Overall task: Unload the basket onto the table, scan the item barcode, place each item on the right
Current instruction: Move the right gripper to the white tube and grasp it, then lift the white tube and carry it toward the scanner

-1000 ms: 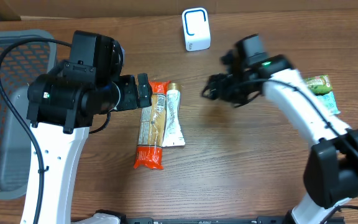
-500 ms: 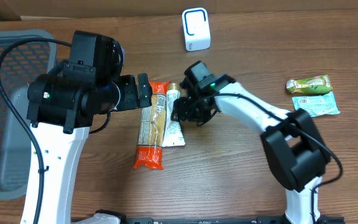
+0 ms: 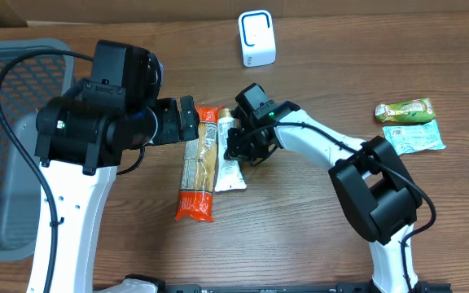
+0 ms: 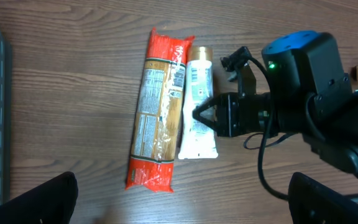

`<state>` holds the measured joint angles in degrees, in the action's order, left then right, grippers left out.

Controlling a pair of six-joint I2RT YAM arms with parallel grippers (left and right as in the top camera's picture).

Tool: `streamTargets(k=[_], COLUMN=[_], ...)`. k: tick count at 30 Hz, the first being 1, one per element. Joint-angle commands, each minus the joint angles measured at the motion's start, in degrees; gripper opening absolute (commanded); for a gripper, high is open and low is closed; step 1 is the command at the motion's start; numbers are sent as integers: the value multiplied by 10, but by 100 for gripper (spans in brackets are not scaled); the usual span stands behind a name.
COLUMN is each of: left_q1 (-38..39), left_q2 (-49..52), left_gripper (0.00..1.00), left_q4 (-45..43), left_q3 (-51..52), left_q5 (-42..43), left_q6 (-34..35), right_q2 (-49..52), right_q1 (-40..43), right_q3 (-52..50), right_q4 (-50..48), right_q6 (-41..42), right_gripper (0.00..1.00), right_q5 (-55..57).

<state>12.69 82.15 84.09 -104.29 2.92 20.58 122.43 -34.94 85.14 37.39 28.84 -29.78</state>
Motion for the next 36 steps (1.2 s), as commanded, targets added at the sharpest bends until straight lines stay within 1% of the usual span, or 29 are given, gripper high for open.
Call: streamTargets(k=[1,4,6,7,11,13,16,22,36], left_q1=[1,1,1,1,1,1,1,1,1], left_q2=[1,1,1,1,1,1,1,1,1], left_gripper=[100,100,100,100,100,100,99,99,100], left_q4=[-1,-1,-1,-1,-1,-1,-1,-1,-1], left_q3=[-9,-9,-9,-9,-9,-9,-9,-9,-9], left_q5=[-2,-2,-2,-2,-2,-2,-2,-2,-2], left_q6=[-13,-13,-13,-13,-13,-13,-13,-13,-13], right_q2=[-24,-63,-89,-109,-178,-201,-228,-254,-261], right_q1=[46,92,118,135,184,196,203,203,203], right_q3=[3,3,3,3,3,3,3,3,3], right_q4=[9,39,62,85,162,185,205,213,220], right_q6=[-78,-145,-184,-217,-277,-294,-304,-304,-304], right_gripper=[4,4,4,4,4,4,4,4,4], right_q5=[-129,-196,-222,-236,-240,-240,-240,-245,-257])
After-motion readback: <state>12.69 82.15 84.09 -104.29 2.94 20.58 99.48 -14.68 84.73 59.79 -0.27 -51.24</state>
